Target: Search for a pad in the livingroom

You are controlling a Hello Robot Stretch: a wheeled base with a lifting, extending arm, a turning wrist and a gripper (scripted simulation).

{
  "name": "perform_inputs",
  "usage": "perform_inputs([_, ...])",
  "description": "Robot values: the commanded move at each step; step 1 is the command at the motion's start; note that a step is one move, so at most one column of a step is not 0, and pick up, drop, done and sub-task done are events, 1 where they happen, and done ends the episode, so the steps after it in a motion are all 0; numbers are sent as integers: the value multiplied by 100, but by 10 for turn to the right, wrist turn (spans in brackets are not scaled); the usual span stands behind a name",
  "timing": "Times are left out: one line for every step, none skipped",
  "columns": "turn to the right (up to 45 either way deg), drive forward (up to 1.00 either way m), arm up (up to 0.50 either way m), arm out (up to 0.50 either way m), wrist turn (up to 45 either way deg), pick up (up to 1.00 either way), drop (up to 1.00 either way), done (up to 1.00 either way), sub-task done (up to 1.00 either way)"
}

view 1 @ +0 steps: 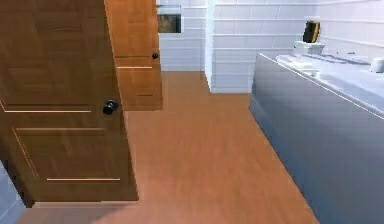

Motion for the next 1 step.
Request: perform_inputs([150,0,0,0,0,0,0,0,0])
